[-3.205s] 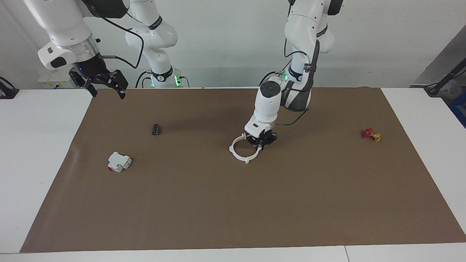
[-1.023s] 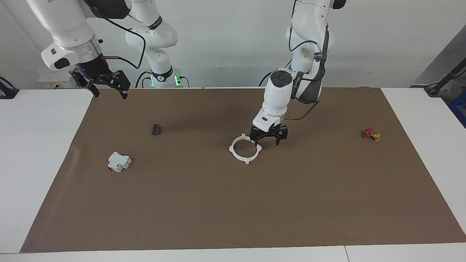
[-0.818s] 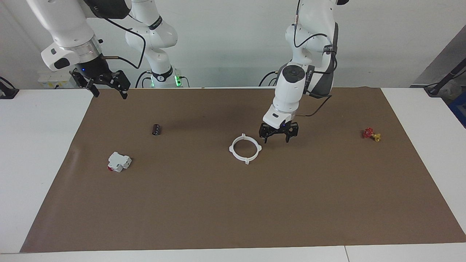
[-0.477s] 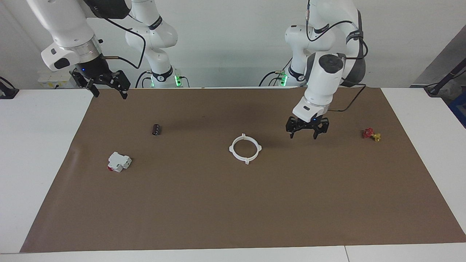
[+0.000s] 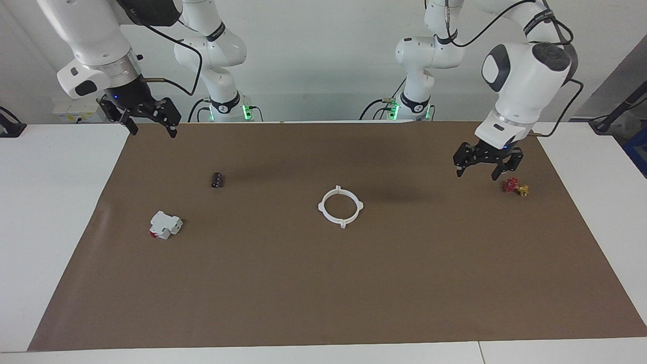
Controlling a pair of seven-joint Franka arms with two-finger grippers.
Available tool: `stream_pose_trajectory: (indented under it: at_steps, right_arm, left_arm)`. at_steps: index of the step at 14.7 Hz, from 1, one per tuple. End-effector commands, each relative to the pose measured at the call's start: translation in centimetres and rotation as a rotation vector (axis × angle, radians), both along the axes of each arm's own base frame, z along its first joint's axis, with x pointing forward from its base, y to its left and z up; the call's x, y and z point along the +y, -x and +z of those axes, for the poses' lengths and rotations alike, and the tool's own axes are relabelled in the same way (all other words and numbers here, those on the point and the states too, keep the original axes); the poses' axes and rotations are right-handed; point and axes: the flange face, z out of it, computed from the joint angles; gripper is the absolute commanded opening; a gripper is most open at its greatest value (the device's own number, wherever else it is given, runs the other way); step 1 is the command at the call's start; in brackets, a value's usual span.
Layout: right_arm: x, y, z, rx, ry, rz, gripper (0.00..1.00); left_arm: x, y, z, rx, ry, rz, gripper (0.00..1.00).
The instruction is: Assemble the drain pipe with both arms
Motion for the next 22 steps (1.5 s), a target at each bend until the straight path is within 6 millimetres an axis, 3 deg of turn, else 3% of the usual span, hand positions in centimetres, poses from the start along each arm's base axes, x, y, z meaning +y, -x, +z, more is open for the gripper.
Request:
stream_pose_trajectory:
  at_steps: [1,5,8,13,22]
  right_arm:
    - [-0.1,0.4,0.2,-0.019,-0.004,0.018,1.0]
    - [0.0,0.4,0.2,-0.019,-0.004,0.018,1.0]
    - [0.0,0.4,0.2,-0.017,-0.004,0.018,1.0]
    - [-0.5,0.4,0.2,-0.019,-0.004,0.01,1.0]
    - [0.2,0.4,0.1,-0.021,-0.035,0.016,1.0]
  left_arm:
    - [1.0,-0.4,4.3,0.014,0.025,-0.001,1.0]
    - [0.9,-0.8,9.2,0.041,0.013,-0.006,1.0]
    - [0.2,0.1,10.1,0.069,0.009,-0.019,1.0]
    - [0.0,2.3,8.8,0.118,0.011,-0.032,1.0]
    - [0.7,2.2,9.1,0.126,-0.024,-0.017,1.0]
